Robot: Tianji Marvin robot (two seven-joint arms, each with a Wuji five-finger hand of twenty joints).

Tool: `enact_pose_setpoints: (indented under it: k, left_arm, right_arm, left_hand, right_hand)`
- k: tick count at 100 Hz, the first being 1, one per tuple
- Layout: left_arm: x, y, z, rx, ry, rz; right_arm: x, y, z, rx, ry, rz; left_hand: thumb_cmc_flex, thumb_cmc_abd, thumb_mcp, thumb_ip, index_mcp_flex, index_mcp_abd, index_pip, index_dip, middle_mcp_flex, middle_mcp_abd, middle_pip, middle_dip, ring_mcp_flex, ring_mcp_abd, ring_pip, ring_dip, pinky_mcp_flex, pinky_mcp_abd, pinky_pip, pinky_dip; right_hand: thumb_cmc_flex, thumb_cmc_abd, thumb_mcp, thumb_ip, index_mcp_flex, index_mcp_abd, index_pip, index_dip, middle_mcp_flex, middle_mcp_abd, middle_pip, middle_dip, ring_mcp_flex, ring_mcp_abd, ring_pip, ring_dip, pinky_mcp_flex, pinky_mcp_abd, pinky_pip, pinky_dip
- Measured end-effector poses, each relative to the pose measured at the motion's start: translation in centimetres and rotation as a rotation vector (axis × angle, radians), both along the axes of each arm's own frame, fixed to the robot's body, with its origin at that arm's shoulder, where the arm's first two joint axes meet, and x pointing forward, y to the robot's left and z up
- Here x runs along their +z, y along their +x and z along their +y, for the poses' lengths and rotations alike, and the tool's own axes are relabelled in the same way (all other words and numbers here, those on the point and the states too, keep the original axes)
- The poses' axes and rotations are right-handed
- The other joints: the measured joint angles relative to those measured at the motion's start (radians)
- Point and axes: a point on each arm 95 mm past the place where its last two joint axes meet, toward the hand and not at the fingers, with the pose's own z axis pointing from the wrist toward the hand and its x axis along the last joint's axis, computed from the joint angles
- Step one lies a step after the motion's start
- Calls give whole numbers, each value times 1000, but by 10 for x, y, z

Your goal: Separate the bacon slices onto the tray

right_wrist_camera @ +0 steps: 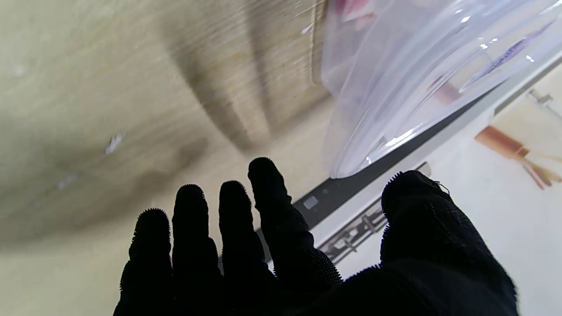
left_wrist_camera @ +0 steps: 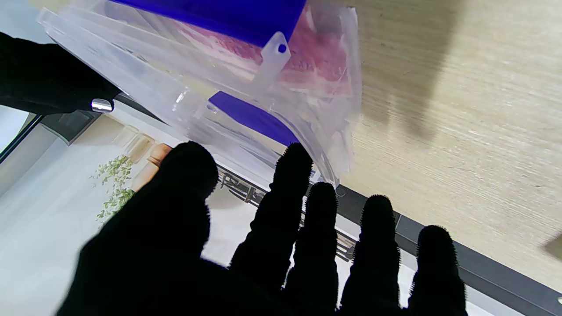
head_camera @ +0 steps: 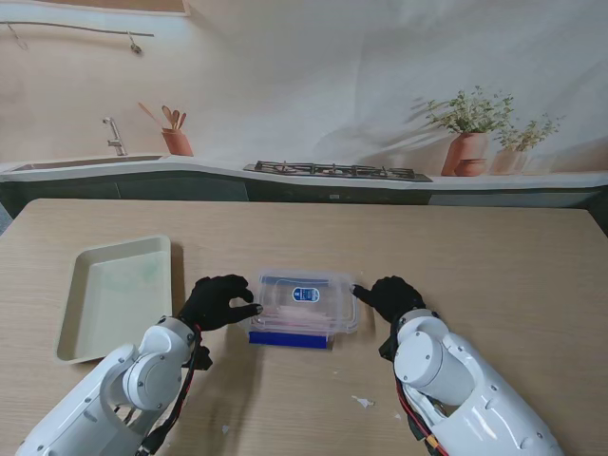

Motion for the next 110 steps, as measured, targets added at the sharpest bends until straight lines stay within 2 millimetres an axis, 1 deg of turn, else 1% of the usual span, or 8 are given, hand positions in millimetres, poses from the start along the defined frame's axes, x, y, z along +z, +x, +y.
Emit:
enact_pose_setpoints:
  k: [30,59,77,81,84,90,97,110]
  left_arm:
    - [0,0,0,-2,1,1]
    - [0,1,-3,-13,5,0]
    - [1,2,-5,-33,27,0]
    - [1,2,-5,-35,28,0]
    - [1,2,-6,-36,28,0]
    - [1,2,-6,-37,29,0]
    - [1,2,-6,-38,29,1]
    - [0,2,-6,-44,28,2]
  right_arm:
    - [0,1,7,-42,165,101]
    - [6,1,12,-54,234,160]
    - [11,1,12,-60,251,170]
    - [11,1,12,-63,252,173]
    - [12,1,12,-65,254,175]
    - [13,1,12,-69,259,180]
    - [13,0,12,-71,264,186]
    - [14,0,12,-76,279,203]
  left_hand:
    - [0,0,14,0,0,0,9,0,-10,0,-1,6,0,0,0,0,0,0,0,0]
    - [0,0,14,0,0,-3,10,0,-19,11,-10,6,0,-1,0,0,0,0,0,0]
    - [0,-1,14,0,0,-3,28,0,-26,11,-13,-6,0,-1,0,0,0,0,0,0]
    - [0,-11,14,0,0,-2,28,2,-24,11,-13,-6,0,-1,0,0,0,0,0,0]
    - [0,-10,14,0,0,-2,28,7,-23,11,-13,-6,0,-1,0,0,0,0,0,0]
    - [0,-10,14,0,0,1,29,10,-18,11,-13,-6,0,-1,0,0,0,0,0,0]
    - [0,-11,14,0,0,7,29,11,-13,11,-13,-6,0,-1,0,0,0,0,0,0]
    - [0,-11,14,0,0,22,34,11,-13,11,-13,-7,0,-1,0,0,0,0,0,0]
  right_hand:
    - [-3,-38,-9,0,-11,11,0,2,0,22,15,5,8,10,28,13,14,14,19,26]
    - [1,-45,-8,0,-11,12,16,15,17,24,41,15,19,11,65,31,23,15,32,53]
    - [74,-72,15,0,-26,28,41,38,21,24,77,27,27,11,106,51,26,15,42,79]
    - [80,-73,66,0,-26,28,50,49,27,24,81,30,27,11,116,58,26,15,44,95]
    - [80,-98,99,0,-26,28,53,52,27,24,89,32,27,11,118,60,26,15,44,103]
    - [81,-120,214,0,-26,28,64,63,28,24,106,39,40,11,140,70,35,15,44,115]
    - [69,-145,298,0,-26,28,77,77,29,24,128,48,49,11,164,82,39,15,45,124]
    - [61,-192,375,0,-26,34,89,99,35,26,157,66,61,11,193,97,49,15,47,129]
